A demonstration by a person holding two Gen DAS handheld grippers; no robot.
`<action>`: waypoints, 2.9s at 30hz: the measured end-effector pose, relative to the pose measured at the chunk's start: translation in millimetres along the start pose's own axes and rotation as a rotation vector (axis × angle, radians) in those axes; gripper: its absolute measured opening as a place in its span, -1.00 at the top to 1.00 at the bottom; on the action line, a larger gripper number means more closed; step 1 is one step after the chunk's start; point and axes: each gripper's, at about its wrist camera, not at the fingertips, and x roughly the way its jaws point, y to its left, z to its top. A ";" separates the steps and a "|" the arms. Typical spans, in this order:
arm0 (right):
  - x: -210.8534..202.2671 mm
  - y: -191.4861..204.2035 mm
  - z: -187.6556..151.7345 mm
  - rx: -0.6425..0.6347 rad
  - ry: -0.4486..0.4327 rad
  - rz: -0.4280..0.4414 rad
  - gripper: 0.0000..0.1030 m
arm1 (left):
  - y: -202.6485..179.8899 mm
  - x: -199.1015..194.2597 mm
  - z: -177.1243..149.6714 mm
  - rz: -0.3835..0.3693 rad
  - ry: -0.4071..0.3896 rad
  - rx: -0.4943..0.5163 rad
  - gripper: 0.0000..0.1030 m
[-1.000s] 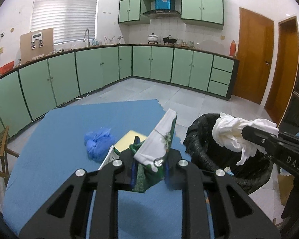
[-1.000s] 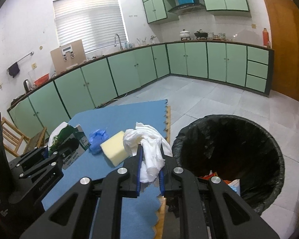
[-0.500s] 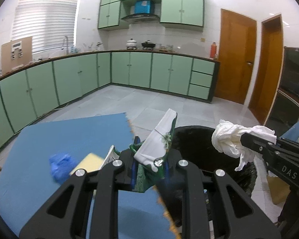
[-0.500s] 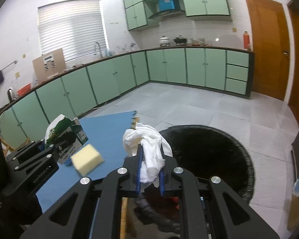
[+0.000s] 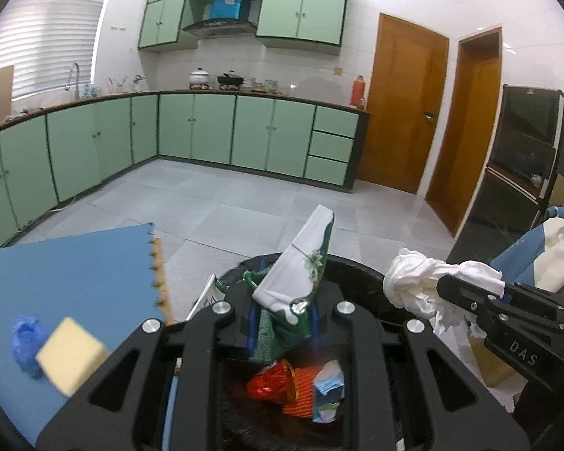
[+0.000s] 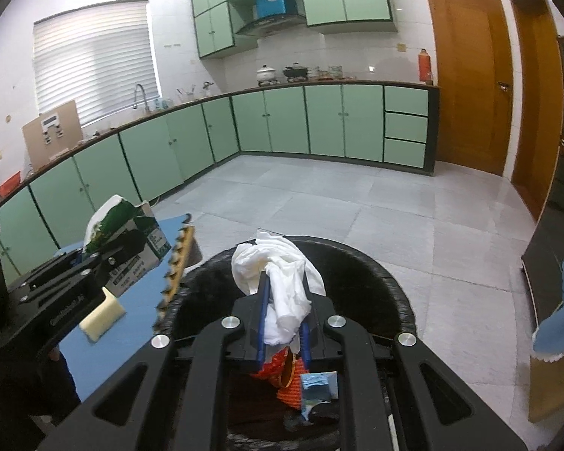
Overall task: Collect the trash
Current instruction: 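Carry wrapper and tissue over the black bin and open both grippers, then move both open grippers back over the table toward the bag and sponge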
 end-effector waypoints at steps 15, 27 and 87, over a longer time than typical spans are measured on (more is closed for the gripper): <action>64.2 -47.6 -21.7 0.059 0.101 -0.040 0.74 | -12.0 91.1 -14.2 0.003 0.106 0.013 0.63; 88.5 -56.7 -29.6 0.068 0.146 -0.065 0.54 | -7.0 121.4 -16.2 -0.021 0.171 0.000 0.36; 118.8 257.1 -53.4 -0.169 0.099 0.218 -0.87 | 303.2 -145.4 -68.0 0.559 0.034 -0.160 -0.65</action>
